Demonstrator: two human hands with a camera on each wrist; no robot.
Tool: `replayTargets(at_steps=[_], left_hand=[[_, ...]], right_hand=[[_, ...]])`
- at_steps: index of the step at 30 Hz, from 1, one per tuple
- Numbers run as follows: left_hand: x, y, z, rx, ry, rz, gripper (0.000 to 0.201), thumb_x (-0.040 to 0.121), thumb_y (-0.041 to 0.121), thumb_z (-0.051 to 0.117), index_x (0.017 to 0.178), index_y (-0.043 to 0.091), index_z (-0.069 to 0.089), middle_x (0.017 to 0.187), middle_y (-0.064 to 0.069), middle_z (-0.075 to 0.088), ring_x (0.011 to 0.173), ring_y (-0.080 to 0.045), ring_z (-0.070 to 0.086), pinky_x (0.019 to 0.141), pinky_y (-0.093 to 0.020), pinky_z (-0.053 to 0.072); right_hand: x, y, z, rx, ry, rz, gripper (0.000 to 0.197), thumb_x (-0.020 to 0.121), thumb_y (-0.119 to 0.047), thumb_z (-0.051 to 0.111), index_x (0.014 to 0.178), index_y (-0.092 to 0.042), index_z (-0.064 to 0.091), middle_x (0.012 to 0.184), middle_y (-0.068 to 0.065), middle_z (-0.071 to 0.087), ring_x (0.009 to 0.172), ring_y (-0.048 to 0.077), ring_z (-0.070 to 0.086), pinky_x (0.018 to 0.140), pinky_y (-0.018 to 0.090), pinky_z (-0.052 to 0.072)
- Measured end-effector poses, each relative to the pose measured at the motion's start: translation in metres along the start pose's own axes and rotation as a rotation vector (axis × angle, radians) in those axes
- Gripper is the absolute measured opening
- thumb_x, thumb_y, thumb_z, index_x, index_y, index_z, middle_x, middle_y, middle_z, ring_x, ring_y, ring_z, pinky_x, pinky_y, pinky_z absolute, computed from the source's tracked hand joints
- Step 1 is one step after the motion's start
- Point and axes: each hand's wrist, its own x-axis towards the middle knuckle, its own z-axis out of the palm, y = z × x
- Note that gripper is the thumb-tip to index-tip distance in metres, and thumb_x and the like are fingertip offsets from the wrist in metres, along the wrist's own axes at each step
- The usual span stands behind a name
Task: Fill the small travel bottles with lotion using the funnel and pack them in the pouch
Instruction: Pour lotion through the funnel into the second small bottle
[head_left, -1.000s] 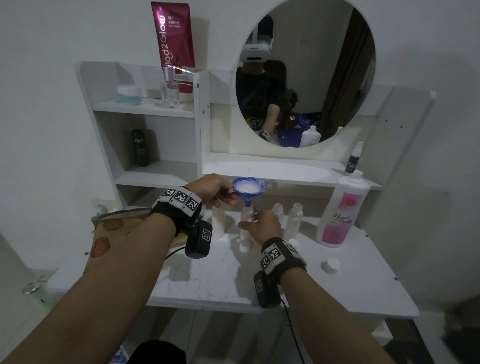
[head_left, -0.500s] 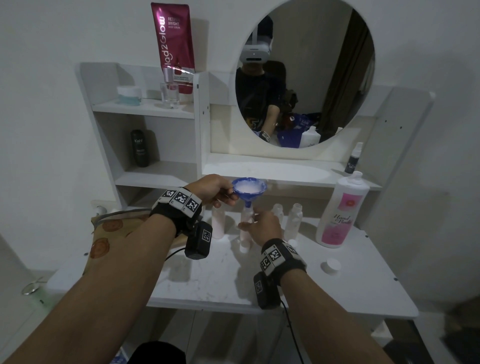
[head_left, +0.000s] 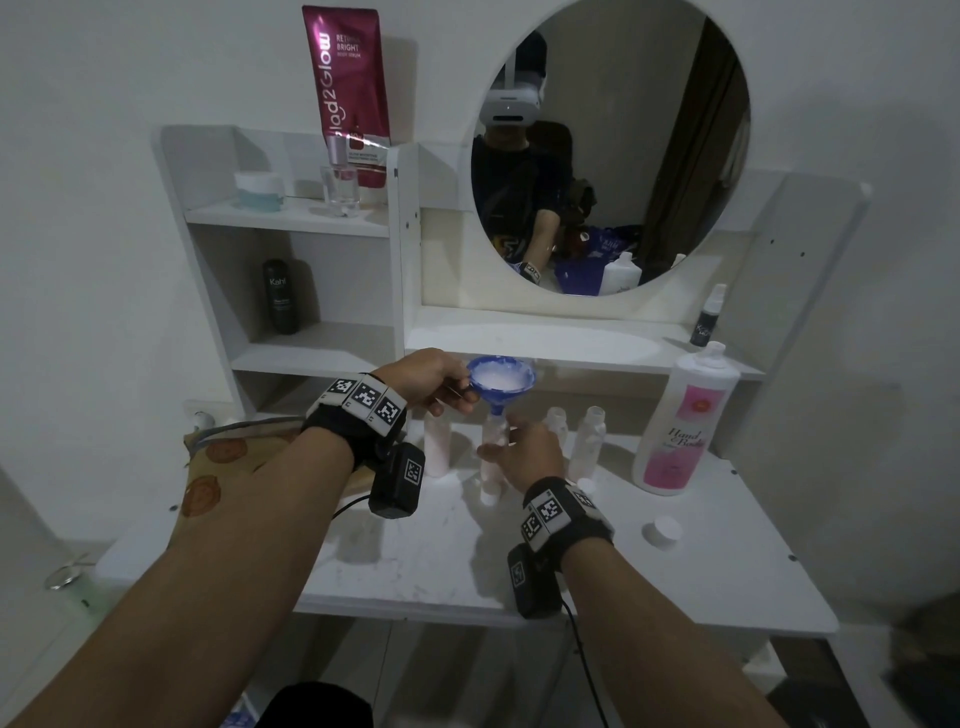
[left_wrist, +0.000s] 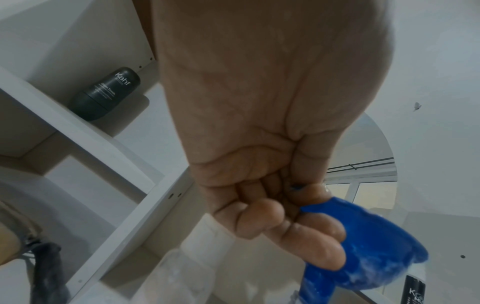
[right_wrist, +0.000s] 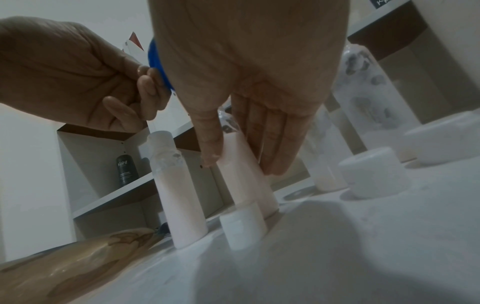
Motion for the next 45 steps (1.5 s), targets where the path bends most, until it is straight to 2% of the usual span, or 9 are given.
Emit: replayTargets(at_steps=[5,19,29,37,42,45], left_hand=[[0.0008,-0.0006,0.0018,-0.014,0.015,-0.007,0.023,0.09,0.004,0.041,0.073,0.01,0.055,0.072,-0.006,0.067,0.071,-0.022,0.065,0.046,-0.022,0.034],[0.0001,-0.0018,0.0008,-0.04,0.023,0.0,0.023,0.09,0.003,0.041,0.074,0.009,0.056,0.065,-0.003,0.069,0.066,-0.019,0.066,0.046,-0.022,0.034],[-0.0016,-0.002,-0.0016,-0.061,0.036,-0.001,0.024,0.091,0.005,0.04,0.071,0.009,0.052,0.064,-0.004,0.068,0.061,-0.017,0.067,0.047,-0.022,0.034],[-0.0015,-0.0032,-0.0035,-0.071,0.045,0.007,0.024,0.09,0.005,0.042,0.071,0.009,0.055,0.066,-0.005,0.068,0.061,-0.018,0.067,0.046,-0.022,0.035],[0.0001,-0.0057,-0.0027,-0.075,0.045,0.003,0.023,0.09,0.005,0.043,0.071,0.009,0.055,0.067,-0.006,0.068,0.062,-0.019,0.067,0.047,-0.022,0.035],[0.001,-0.0085,-0.0026,-0.071,0.035,-0.006,0.021,0.09,0.005,0.043,0.073,0.009,0.054,0.069,-0.006,0.068,0.062,-0.019,0.067,0.045,-0.021,0.035]], right_hand=[[0.0005,0.0008,0.0004,0.0,-0.006,0.013,0.043,0.079,-0.027,0.079,0.117,-0.016,0.063,0.104,0.005,0.07,0.096,0.024,0.065,0.075,0.026,0.041],[-0.0012,-0.0012,0.0005,-0.003,0.0,0.019,0.04,0.078,-0.028,0.08,0.113,-0.016,0.065,0.1,0.005,0.071,0.094,0.024,0.066,0.073,0.026,0.04],[-0.0053,-0.0041,0.0005,-0.031,0.027,0.021,0.045,0.08,-0.031,0.078,0.121,-0.019,0.063,0.107,0.002,0.071,0.1,0.024,0.065,0.079,0.029,0.046],[-0.004,-0.0039,0.0015,-0.018,0.02,0.023,0.041,0.079,-0.032,0.079,0.116,-0.019,0.066,0.095,0.001,0.07,0.09,0.022,0.065,0.073,0.028,0.043],[-0.0035,-0.0032,0.0024,0.005,0.019,0.013,0.039,0.077,-0.029,0.08,0.113,-0.021,0.067,0.097,0.001,0.072,0.092,0.022,0.066,0.077,0.03,0.048],[-0.0023,-0.0028,0.0026,0.01,0.016,0.005,0.04,0.078,-0.028,0.079,0.115,-0.021,0.066,0.098,0.001,0.071,0.088,0.019,0.065,0.074,0.027,0.045]])
